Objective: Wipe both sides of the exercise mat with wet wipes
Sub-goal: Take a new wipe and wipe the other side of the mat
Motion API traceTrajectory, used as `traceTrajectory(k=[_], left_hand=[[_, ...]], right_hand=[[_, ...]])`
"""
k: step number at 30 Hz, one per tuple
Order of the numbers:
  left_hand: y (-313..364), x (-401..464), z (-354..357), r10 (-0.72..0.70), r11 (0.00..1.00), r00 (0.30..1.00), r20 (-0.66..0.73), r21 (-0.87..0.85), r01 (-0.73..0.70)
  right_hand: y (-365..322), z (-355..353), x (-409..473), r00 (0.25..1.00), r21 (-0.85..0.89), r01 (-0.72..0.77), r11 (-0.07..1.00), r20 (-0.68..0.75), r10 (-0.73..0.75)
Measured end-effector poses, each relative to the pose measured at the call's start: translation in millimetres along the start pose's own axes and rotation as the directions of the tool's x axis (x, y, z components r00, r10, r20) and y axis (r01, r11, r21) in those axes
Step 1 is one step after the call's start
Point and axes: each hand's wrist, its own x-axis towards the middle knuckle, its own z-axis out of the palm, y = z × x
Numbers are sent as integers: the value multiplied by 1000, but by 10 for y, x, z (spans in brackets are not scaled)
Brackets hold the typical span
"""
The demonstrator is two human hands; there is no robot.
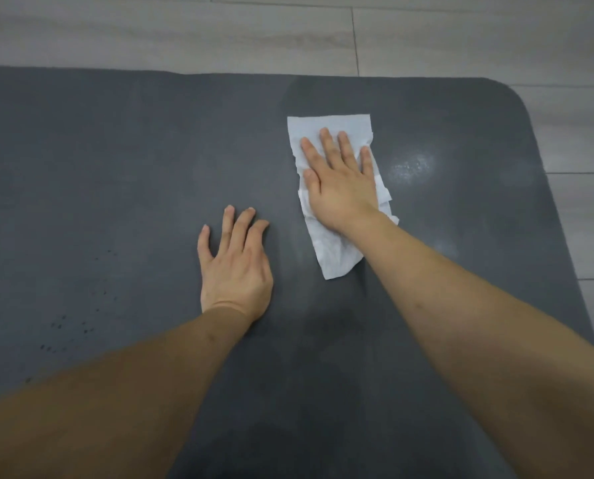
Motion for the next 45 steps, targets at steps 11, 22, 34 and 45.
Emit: traceTrajectory(k=[11, 22, 34, 45], left_hand=[[10, 2, 5, 0, 1000, 997, -78, -25, -2], [24, -16, 29, 24, 1000, 993, -115, -11, -26], [69, -40, -2, 24, 1000, 992, -128, -9, -25], [-150, 34, -74, 44, 958, 999, -20, -281, -48]], right_hand=[[-66, 221, -1173, 993, 26, 105, 994, -49, -104], [1394, 0, -1341, 998, -42, -64, 997, -13, 64], [2433, -209, -1841, 801, 87, -587, 805, -78, 593], [-286, 335, -1917, 967, -36, 241, 970, 90, -237]])
